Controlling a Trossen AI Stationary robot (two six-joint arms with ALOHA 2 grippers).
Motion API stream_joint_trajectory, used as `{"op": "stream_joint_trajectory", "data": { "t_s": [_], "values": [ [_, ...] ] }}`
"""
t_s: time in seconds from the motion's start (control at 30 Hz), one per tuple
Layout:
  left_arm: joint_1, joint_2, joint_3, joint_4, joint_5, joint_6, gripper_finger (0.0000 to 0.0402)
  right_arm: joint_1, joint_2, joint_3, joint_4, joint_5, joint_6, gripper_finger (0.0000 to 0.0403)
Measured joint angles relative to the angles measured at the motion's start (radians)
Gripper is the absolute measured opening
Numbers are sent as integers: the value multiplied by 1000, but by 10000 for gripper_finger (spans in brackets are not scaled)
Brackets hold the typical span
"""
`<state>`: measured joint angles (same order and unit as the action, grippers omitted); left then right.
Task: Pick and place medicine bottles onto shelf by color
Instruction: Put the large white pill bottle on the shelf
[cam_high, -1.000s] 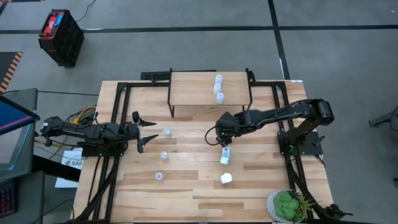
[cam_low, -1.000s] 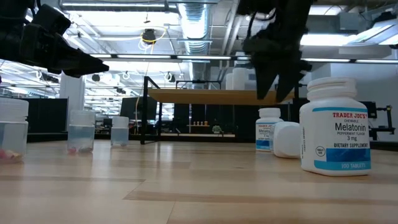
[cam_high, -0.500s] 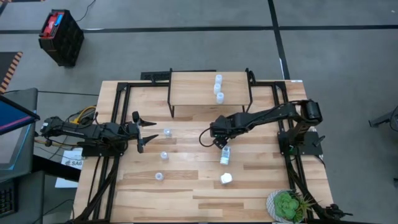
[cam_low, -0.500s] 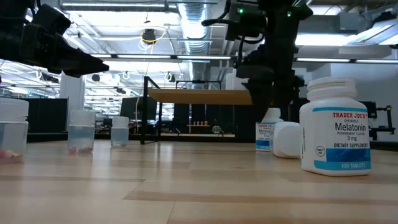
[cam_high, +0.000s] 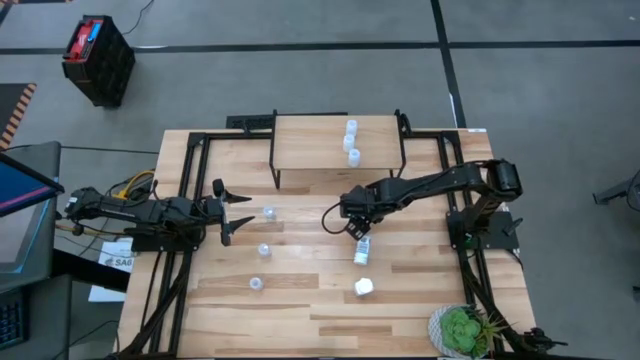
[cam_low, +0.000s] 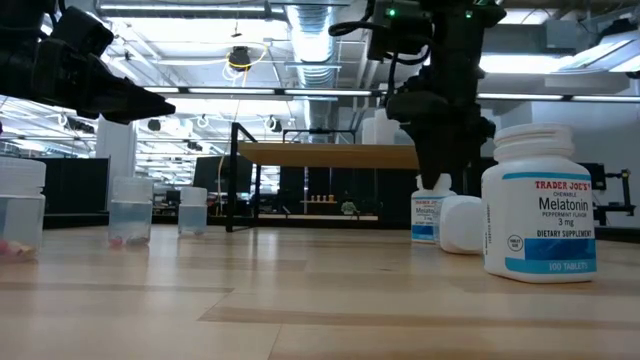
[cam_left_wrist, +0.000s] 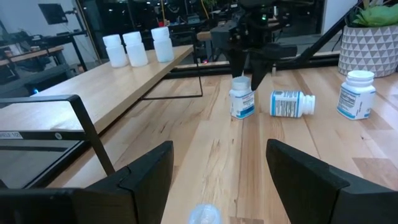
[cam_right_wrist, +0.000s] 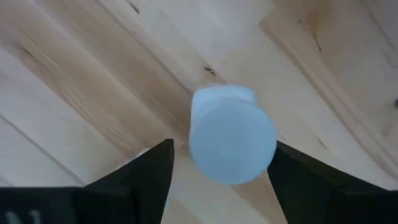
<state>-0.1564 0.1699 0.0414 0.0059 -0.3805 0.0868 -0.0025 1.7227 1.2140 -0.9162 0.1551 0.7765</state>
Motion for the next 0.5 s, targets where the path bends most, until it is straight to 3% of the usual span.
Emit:
{"op": "stream_joint_trajectory", "data": {
  "t_s": [0.37, 0.5],
  "values": [
    [0, 0, 0, 0, 0, 0, 245, -20, 0, 0, 12, 1, 1, 268],
    [0, 0, 0, 0, 0, 0, 245, -19, 0, 0, 12, 1, 1, 246]
  ]
}}
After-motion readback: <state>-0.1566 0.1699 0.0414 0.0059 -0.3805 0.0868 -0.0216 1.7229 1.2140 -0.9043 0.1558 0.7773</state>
